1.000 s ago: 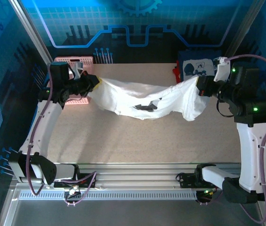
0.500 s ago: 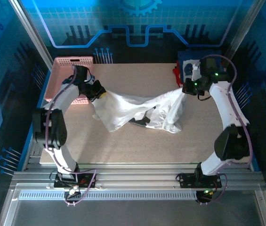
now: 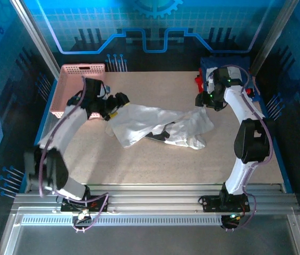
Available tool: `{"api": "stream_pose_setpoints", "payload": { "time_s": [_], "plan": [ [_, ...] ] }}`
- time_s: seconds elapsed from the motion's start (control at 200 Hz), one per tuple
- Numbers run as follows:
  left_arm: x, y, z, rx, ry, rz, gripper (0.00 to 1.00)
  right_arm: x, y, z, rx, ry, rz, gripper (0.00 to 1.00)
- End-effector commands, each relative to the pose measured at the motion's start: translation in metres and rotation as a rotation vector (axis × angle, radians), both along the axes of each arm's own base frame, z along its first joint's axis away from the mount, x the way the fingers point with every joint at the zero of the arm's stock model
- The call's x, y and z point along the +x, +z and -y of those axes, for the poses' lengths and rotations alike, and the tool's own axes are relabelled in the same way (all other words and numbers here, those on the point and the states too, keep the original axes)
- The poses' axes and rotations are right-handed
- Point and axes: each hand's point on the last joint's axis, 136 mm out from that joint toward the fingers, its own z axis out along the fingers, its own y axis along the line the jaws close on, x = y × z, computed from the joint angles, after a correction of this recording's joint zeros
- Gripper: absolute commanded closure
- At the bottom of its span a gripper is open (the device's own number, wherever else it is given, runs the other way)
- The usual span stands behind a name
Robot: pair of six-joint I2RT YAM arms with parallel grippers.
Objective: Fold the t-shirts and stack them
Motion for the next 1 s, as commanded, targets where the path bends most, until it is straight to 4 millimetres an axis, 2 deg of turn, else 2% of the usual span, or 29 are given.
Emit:
{"api": "stream_pose_setpoints", "payload": {
  "time_s": [0.0, 0.095, 0.22, 0.31, 0.405, 0.625, 0.87, 0.995],
  "plan": [
    [-0.059, -0.056, 0.0, -0.034, 0.018, -0.23, 0.17, -0.023, 0.02, 0.006, -0.036, -0.006, 0.038, 0.26],
    [-0.076, -0.083, 0.01, -0.095, 0.028, -0.278, 0.18, -0.046, 0.023, 0.017, -0.048, -0.047, 0.024, 0.23],
    [-0.065, -0.098, 0.017, -0.185, 0.078, -0.242, 0.2, -0.073, 0.015, 0.035, -0.003, -0.147, -0.023, 0.23],
    [-0.058, -0.109, 0.023, -0.217, 0.093, -0.257, 0.23, -0.089, 0.0, 0.046, 0.085, -0.233, -0.066, 0.25],
    [-0.061, -0.124, 0.023, -0.2, 0.099, -0.309, 0.28, -0.101, -0.016, 0.051, 0.138, -0.278, -0.1, 0.27],
    [-0.072, -0.14, 0.015, -0.113, 0.11, -0.412, 0.39, -0.112, -0.035, 0.053, 0.157, -0.302, -0.134, 0.28],
    [-0.083, -0.159, 0.01, -0.05, 0.112, -0.493, 0.45, -0.114, -0.045, 0.054, 0.159, -0.308, -0.153, 0.29],
    [-0.082, -0.165, 0.01, -0.039, 0.114, -0.507, 0.47, -0.112, -0.048, 0.055, 0.156, -0.313, -0.154, 0.29]
  ]
}}
